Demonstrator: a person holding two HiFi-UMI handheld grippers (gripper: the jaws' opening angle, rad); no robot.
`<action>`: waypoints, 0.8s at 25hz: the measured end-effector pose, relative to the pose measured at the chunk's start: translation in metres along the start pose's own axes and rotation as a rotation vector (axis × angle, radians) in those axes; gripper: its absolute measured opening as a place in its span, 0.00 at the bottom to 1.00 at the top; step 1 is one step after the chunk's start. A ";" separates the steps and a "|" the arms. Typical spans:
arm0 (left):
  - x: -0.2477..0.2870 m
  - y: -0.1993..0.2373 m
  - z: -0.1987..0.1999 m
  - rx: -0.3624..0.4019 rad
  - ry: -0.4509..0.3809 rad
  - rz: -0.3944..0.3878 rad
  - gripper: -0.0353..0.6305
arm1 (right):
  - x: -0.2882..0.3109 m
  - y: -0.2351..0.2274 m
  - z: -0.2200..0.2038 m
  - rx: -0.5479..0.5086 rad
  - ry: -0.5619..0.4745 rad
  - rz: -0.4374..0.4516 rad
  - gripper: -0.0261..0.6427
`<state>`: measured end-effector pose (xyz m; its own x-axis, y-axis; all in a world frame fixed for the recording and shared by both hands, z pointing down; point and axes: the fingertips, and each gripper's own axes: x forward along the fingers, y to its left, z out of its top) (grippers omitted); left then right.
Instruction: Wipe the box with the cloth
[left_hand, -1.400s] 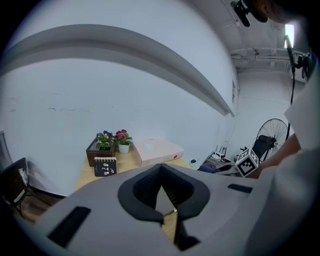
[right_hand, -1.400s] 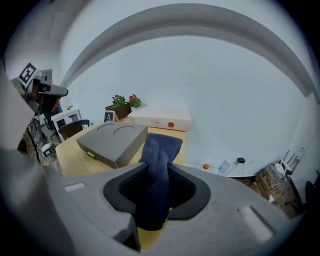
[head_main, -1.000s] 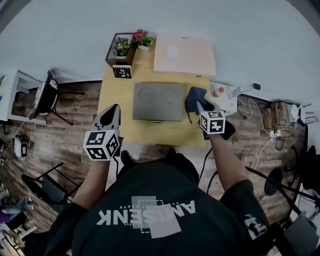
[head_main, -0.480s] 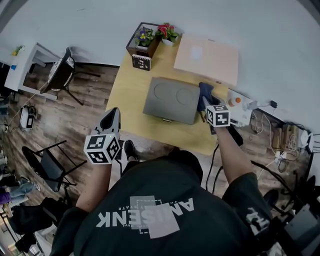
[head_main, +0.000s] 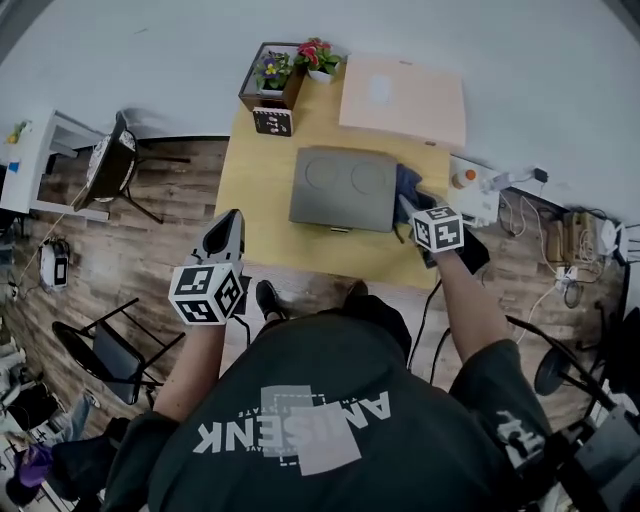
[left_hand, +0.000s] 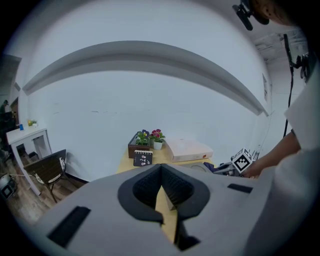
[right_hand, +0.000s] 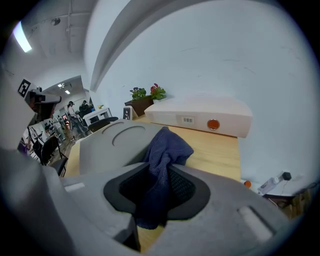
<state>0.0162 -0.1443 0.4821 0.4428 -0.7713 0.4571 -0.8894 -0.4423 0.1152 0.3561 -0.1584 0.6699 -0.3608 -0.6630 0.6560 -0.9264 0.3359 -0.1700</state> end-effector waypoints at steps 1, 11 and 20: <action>0.000 0.001 0.001 0.004 0.003 -0.010 0.05 | -0.002 0.003 -0.003 0.005 0.003 -0.004 0.19; -0.005 0.012 -0.007 0.033 0.051 -0.110 0.05 | -0.036 0.043 -0.037 0.100 -0.006 0.002 0.19; 0.000 0.004 -0.004 0.120 0.069 -0.230 0.05 | -0.066 0.080 -0.060 0.150 0.002 0.000 0.19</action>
<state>0.0119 -0.1442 0.4860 0.6192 -0.6134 0.4903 -0.7447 -0.6567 0.1190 0.3124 -0.0478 0.6575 -0.3608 -0.6614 0.6576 -0.9321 0.2324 -0.2777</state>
